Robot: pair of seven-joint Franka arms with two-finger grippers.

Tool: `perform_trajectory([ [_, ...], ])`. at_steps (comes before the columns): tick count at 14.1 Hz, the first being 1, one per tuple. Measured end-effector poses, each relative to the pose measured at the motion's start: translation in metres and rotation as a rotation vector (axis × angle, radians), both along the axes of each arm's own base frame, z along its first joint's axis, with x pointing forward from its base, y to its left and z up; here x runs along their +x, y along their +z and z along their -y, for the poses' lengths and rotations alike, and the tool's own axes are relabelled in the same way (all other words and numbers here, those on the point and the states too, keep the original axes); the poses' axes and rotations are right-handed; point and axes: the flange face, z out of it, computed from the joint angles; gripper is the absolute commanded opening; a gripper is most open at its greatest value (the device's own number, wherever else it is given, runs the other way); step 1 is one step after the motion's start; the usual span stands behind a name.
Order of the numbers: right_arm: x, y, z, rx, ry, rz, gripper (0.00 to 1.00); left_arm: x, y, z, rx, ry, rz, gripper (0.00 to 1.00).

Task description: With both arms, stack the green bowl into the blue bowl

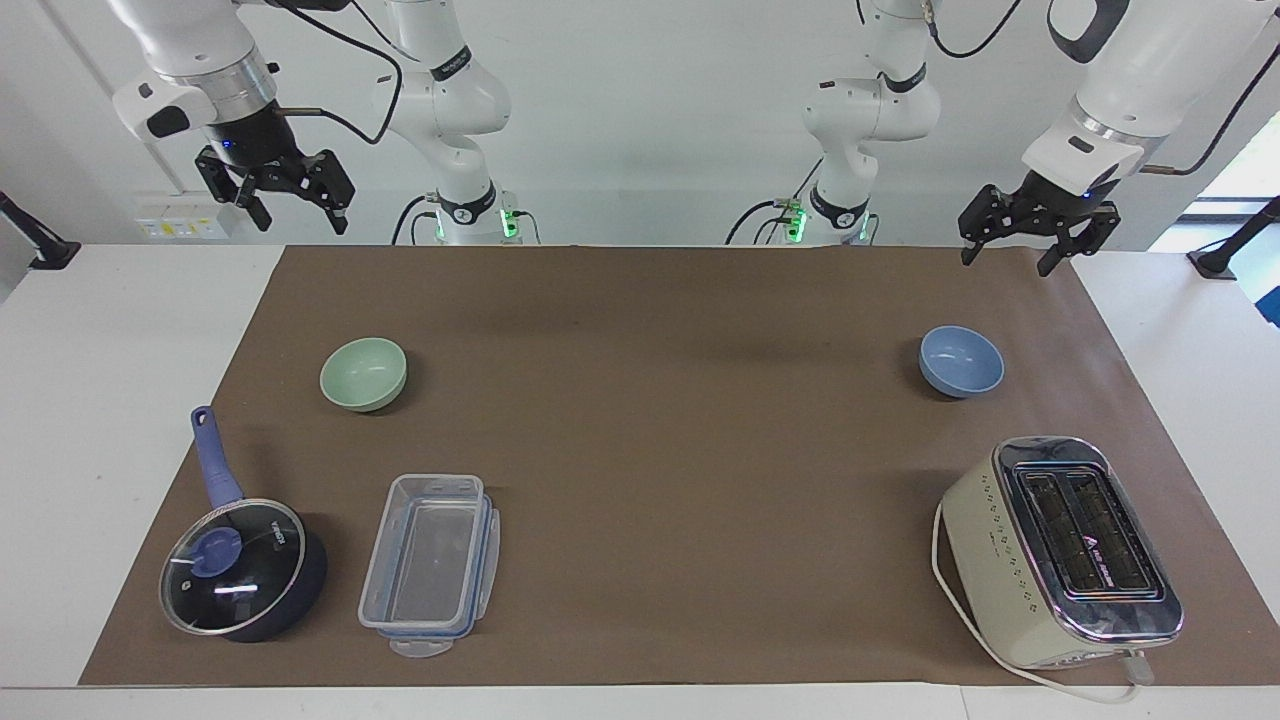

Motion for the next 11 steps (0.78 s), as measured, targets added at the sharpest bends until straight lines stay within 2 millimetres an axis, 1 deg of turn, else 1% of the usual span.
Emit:
perform_trajectory([
  [11,-0.0005,-0.0014,0.0000,0.000,-0.016,-0.007,1.00,-0.0003,0.0004,0.0003,0.000,-0.001,0.001,1.00],
])
